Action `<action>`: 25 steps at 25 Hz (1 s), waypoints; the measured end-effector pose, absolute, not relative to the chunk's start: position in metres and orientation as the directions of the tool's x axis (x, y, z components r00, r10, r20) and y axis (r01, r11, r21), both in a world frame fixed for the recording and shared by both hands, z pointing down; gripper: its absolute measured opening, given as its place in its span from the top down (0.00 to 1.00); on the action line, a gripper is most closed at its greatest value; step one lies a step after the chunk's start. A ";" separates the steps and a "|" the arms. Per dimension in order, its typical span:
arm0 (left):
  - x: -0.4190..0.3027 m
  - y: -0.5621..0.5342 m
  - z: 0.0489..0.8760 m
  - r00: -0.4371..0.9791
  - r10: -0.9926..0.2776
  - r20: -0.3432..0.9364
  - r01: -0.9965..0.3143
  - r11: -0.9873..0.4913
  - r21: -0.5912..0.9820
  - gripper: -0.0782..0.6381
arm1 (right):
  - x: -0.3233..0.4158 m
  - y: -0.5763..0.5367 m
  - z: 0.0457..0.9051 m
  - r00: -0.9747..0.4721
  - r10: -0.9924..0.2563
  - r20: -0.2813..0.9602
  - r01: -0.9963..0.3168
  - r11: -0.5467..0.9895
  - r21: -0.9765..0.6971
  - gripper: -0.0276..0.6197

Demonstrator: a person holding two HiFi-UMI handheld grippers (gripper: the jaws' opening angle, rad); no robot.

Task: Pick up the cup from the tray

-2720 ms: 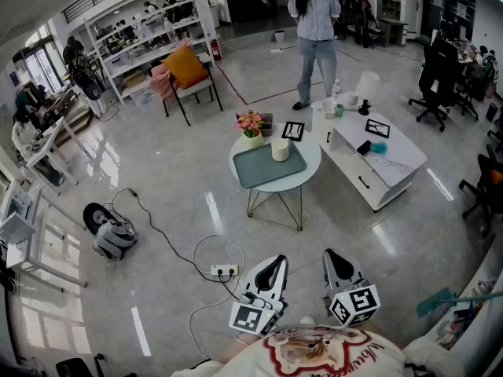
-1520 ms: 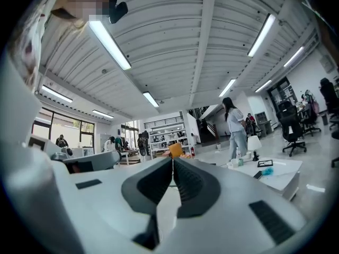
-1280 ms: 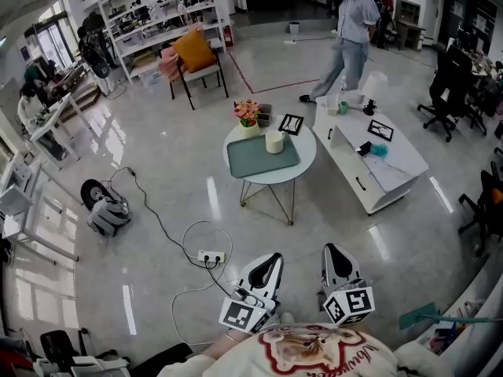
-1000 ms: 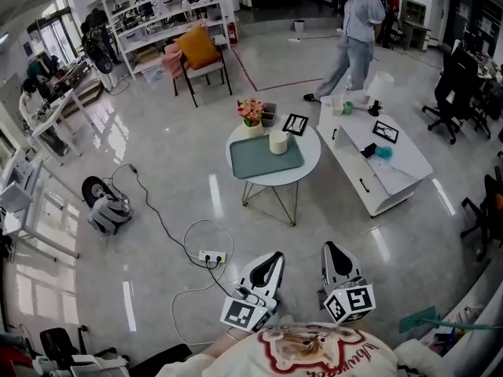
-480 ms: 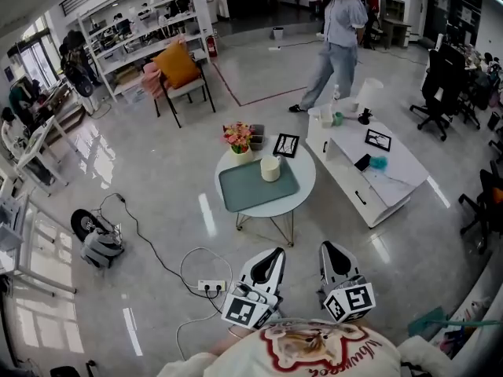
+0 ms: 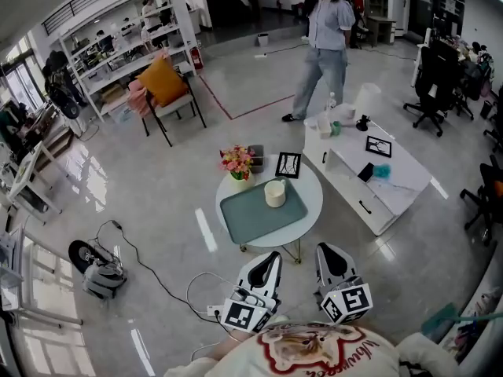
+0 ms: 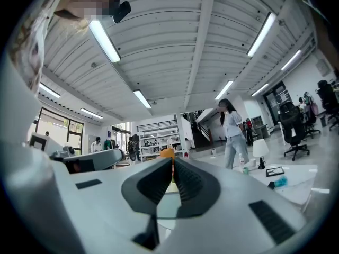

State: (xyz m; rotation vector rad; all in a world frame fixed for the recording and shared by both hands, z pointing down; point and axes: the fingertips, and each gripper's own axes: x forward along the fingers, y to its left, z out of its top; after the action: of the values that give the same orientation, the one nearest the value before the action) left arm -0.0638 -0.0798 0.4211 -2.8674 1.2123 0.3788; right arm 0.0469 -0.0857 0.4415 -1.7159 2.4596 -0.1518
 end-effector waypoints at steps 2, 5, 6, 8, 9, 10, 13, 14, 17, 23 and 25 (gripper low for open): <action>-0.071 -0.094 0.423 0.668 -0.705 -0.239 -0.711 -0.699 0.073 0.87 | 0.044 -0.097 0.440 -0.326 -0.943 -0.059 -0.929 0.332 -0.164 0.91; -0.077 -0.112 0.424 0.660 -0.708 -0.251 -0.715 -0.694 0.079 0.87 | 0.043 -0.108 0.439 -0.313 -0.948 -0.052 -0.935 0.317 -0.159 0.91; -0.076 -0.117 0.425 0.660 -0.708 -0.253 -0.714 -0.695 0.085 0.87 | 0.044 -0.111 0.440 -0.308 -0.950 -0.050 -0.937 0.312 -0.155 0.91; -0.076 -0.128 0.427 0.661 -0.705 -0.257 -0.711 -0.698 0.087 0.87 | 0.048 -0.121 0.443 -0.297 -0.954 -0.044 -0.942 0.300 -0.151 0.91; -0.076 -0.134 0.428 0.660 -0.705 -0.258 -0.711 -0.698 0.086 0.87 | 0.049 -0.127 0.445 -0.291 -0.956 -0.041 -0.944 0.294 -0.152 0.91; -0.076 -0.140 0.429 0.659 -0.706 -0.259 -0.713 -0.696 0.086 0.87 | 0.051 -0.133 0.447 -0.287 -0.957 -0.039 -0.945 0.290 -0.154 0.91; -0.075 -0.161 0.431 0.653 -0.713 -0.256 -0.718 -0.690 0.090 0.87 | 0.054 -0.153 0.449 -0.286 -0.958 -0.034 -0.946 0.288 -0.152 0.91; -0.073 -0.170 0.431 0.651 -0.715 -0.256 -0.721 -0.687 0.088 0.87 | 0.055 -0.161 0.450 -0.288 -0.957 -0.033 -0.945 0.290 -0.151 0.91; -0.066 -0.199 0.431 0.646 -0.719 -0.258 -0.728 -0.681 0.074 0.87 | 0.059 -0.194 0.454 -0.298 -0.954 -0.032 -0.941 0.300 -0.157 0.91; -0.043 -0.278 0.422 0.635 -0.724 -0.269 -0.744 -0.667 0.042 0.87 | 0.076 -0.278 0.439 -0.332 -0.941 -0.065 -0.930 0.338 -0.142 0.91; -0.034 -0.302 0.416 0.629 -0.728 -0.273 -0.750 -0.661 0.037 0.87 | 0.083 -0.306 0.432 -0.347 -0.935 -0.071 -0.926 0.353 -0.130 0.91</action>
State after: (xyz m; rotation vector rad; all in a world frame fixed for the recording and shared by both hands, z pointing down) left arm -0.0342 -0.3022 0.4162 -2.7622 1.2557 0.4080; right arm 0.0831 -0.3062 0.4323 -1.7117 2.4722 -0.1001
